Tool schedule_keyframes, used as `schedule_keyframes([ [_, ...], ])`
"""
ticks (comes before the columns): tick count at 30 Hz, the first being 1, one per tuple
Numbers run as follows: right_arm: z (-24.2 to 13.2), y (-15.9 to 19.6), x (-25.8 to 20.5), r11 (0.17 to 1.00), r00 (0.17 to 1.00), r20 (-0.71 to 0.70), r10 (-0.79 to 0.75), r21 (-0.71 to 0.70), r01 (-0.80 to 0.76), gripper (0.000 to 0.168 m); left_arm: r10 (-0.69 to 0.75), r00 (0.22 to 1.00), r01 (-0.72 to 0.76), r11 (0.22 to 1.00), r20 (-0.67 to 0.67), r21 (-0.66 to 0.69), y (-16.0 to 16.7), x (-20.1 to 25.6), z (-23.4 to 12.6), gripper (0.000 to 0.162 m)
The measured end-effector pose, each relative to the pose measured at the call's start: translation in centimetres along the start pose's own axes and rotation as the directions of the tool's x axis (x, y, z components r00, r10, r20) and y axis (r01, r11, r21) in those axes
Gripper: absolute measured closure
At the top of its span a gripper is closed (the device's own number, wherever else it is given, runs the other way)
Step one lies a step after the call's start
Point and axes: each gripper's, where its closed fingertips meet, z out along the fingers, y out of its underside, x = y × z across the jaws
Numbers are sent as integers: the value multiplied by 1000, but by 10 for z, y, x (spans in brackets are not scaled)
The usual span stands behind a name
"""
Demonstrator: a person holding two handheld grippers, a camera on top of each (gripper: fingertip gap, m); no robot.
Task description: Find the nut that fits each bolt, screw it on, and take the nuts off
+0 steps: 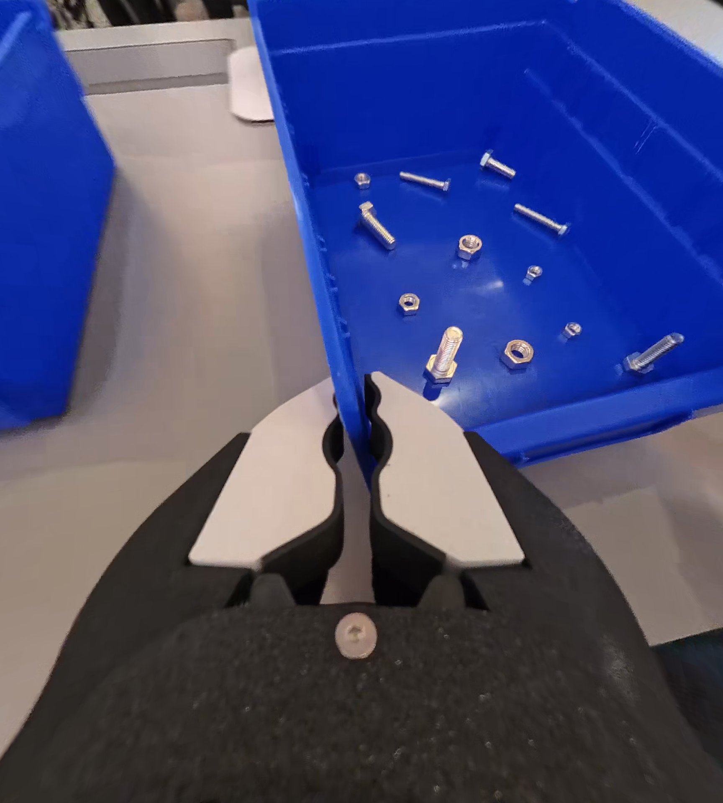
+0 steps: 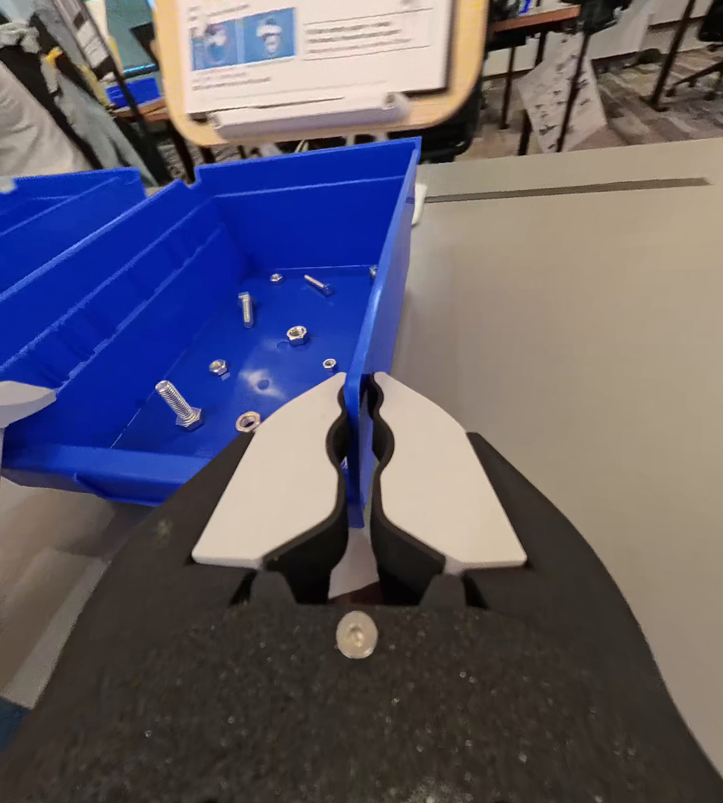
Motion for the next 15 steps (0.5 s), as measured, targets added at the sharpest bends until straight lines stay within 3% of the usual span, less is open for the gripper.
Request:
schedule_keyframes([
  [5, 20, 11, -52, 999, 996, 77, -36, -32, 39, 163, -34, 996, 36, 999, 80, -12, 15, -52, -14, 157],
  [11, 26, 15, -66, 998, 992, 122, -28, -57, 35, 161, -92, 994, 90, 996, 67, 26, 19, -65, -14, 155],
  [13, 26, 16, -68, 997, 984, 179, -11, -75, 24, 153, -103, 995, 103, 994, 0, 34, 21, -58, -14, 143],
  [15, 18, 12, -70, 996, 971, 235, -37, -69, 55, 129, -131, 987, 133, 991, -95, 14, 26, -47, -24, 122],
])
